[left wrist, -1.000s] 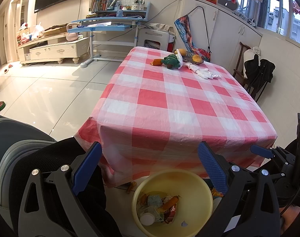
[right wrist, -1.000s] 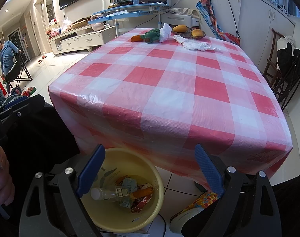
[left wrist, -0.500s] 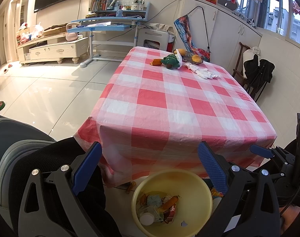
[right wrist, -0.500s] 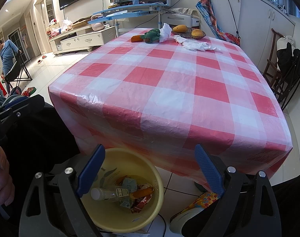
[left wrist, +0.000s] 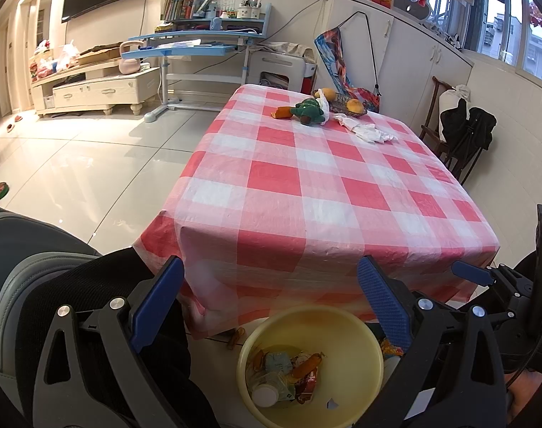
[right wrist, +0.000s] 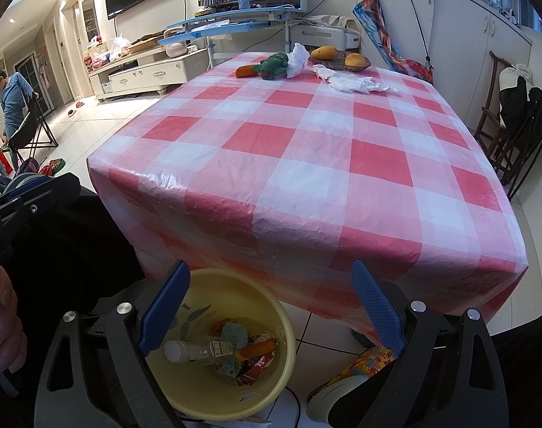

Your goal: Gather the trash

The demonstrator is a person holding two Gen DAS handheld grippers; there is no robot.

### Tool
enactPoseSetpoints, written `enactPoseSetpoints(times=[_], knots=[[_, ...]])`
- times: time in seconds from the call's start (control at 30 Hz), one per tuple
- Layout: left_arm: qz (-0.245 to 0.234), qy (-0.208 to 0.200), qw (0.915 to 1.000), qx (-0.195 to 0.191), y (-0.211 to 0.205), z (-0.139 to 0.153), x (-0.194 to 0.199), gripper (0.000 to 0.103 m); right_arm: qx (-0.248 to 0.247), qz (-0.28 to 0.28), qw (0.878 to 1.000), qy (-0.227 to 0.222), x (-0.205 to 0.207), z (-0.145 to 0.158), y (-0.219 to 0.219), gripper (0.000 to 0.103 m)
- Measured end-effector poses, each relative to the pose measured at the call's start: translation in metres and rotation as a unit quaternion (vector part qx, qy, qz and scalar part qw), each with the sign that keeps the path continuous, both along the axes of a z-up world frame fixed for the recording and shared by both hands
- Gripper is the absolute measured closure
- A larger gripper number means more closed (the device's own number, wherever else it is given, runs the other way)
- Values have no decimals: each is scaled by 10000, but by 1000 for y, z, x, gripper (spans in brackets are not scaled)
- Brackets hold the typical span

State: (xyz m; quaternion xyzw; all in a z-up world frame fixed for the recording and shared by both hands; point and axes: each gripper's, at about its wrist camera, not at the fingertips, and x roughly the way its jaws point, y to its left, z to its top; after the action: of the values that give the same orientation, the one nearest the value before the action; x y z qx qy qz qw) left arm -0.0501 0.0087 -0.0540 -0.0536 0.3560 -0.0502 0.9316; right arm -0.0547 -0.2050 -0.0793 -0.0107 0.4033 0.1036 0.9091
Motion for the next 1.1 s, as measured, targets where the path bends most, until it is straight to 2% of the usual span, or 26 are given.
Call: enactPoseSetpoints(times=[0.73, 1.0, 1.1], knots=[[27, -16, 10000, -15, -1, 2, 0, 9, 34, -16, 10000, -8, 0, 1, -1, 15], [475, -158, 9968, -620, 30, 13, -2, 9, 297, 58, 9991, -288, 13, 31, -6, 15], [639, -219, 9956, -652, 37, 17, 0, 9, 382, 121, 9984, -407, 30, 43, -11, 15]])
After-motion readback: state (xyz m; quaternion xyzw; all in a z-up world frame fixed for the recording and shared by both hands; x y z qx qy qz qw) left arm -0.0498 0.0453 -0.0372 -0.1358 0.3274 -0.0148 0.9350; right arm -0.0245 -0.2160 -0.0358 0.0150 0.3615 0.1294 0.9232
